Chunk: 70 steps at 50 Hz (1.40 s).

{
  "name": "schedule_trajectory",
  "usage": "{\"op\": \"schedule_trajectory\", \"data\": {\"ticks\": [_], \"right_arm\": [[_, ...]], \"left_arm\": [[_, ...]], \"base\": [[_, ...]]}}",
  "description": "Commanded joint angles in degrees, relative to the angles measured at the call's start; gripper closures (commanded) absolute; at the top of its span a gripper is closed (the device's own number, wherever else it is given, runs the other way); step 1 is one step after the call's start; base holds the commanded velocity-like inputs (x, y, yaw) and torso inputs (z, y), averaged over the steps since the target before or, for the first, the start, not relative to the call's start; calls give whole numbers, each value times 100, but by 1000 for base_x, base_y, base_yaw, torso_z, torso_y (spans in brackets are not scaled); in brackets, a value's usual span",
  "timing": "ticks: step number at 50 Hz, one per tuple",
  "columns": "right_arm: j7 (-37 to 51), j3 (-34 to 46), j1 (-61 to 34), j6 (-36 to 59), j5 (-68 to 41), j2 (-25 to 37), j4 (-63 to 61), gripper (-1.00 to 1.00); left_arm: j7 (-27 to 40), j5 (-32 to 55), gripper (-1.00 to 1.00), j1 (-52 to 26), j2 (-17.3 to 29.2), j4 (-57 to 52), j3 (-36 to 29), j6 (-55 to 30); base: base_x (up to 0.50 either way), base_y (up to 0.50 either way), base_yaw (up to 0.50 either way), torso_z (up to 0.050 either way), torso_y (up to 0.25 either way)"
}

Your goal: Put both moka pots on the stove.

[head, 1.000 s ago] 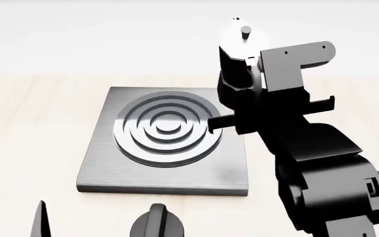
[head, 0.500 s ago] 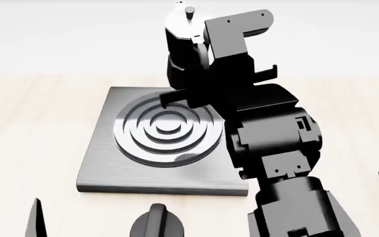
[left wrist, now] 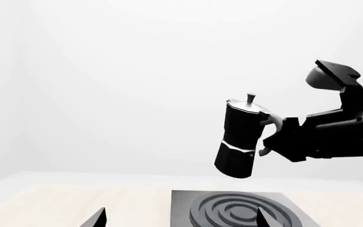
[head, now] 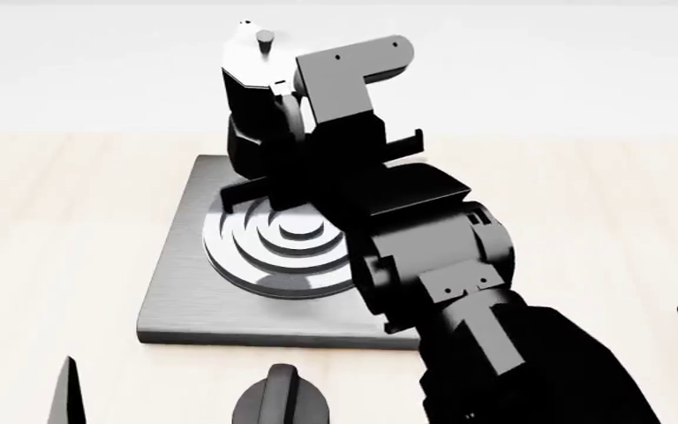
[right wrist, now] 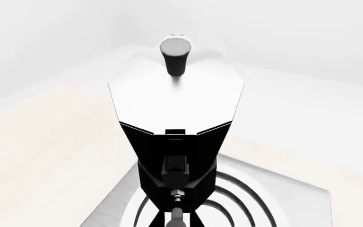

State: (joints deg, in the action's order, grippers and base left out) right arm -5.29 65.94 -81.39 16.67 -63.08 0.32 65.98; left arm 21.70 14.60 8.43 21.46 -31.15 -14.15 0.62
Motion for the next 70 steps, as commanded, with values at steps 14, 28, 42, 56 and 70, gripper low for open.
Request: {"op": "schedule_trajectory", "data": {"ticks": [14, 28, 42, 56, 70], "right_arm": [[74, 2016, -201, -796, -1976, -31, 125, 100], [69, 2238, -196, -896, -2177, -31, 120, 100], [64, 2308, -119, -922, -2224, -31, 125, 100], [103, 2312, -80, -1044, -2198, -30, 163, -100], [2421, 2255, 144, -2043, -1657, 2578, -4965, -100]], "left_arm": [[10, -16, -100, -23, 54, 30, -51, -6], [23, 5, -100, -24, 65, 41, -62, 30], [28, 32, -100, -7, 67, 36, -63, 137], [39, 59, -100, -10, 69, 74, -71, 184], [85, 61, -100, -6, 102, 7, -73, 145]], "base": [[0, 0, 0, 0, -56], [0, 0, 0, 0, -159], [-1, 0, 0, 0, -52], [0, 0, 0, 0, 0], [0, 0, 0, 0, 0]]}}
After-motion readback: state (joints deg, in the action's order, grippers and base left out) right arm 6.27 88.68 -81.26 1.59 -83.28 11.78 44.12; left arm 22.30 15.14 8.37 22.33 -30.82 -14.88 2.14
